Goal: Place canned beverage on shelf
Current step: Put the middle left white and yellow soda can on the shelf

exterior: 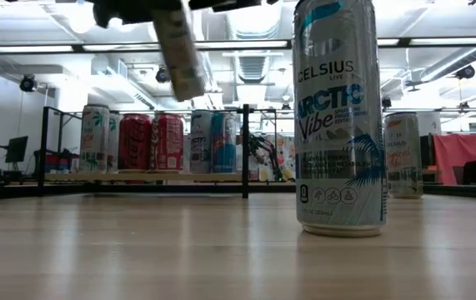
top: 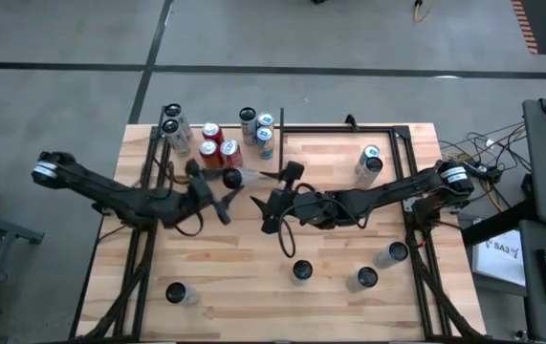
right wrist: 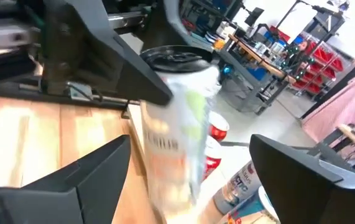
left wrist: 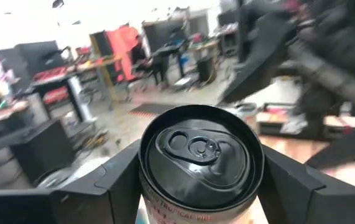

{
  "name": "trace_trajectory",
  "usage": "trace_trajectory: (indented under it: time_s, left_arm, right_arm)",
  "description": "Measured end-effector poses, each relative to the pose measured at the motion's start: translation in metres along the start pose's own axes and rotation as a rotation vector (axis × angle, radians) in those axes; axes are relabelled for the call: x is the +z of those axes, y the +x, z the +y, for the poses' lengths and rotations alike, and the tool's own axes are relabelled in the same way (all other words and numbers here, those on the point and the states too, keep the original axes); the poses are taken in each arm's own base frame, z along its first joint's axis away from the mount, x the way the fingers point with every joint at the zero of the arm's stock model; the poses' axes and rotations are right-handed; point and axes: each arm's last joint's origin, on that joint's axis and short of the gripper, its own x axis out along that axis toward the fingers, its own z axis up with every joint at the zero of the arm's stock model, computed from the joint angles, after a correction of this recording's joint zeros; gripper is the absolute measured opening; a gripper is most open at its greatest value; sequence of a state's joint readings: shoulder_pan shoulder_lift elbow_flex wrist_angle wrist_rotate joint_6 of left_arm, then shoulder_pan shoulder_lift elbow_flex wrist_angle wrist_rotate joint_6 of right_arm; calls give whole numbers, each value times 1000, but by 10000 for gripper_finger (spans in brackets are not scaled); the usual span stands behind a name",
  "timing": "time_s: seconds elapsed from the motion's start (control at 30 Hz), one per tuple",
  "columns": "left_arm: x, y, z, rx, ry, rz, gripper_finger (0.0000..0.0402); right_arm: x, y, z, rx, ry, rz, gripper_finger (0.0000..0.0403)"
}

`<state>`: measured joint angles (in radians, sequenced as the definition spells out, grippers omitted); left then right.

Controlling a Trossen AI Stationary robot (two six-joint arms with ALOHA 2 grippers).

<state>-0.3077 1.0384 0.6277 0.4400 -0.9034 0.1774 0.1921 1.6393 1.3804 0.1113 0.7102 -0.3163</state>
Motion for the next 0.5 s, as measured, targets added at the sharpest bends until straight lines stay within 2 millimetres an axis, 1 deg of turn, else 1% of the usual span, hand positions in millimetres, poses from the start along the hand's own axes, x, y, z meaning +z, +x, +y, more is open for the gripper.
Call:
trace_trajectory:
  time_s: [0.1, 0.23, 0.3, 0.37, 0.5]
  left_arm:
    - [4, -13, 19, 44, -1, 77, 234]
    - [13, -34, 52, 207, -9, 228, 234]
    - [22, -43, 65, 211, -68, 270, 234]
    - [28, -50, 74, 196, -119, 320, 234]
    - [30, -60, 88, 245, -125, 387, 234]
  right_arm:
    - [5, -8, -9, 3, 41, 7, 316]
    - [8, -16, -17, 8, 94, 23, 315]
    - [8, -17, -18, 9, 107, 24, 315]
    - [8, -17, -18, 10, 109, 27, 315]
    - [7, -17, -18, 11, 107, 29, 315]
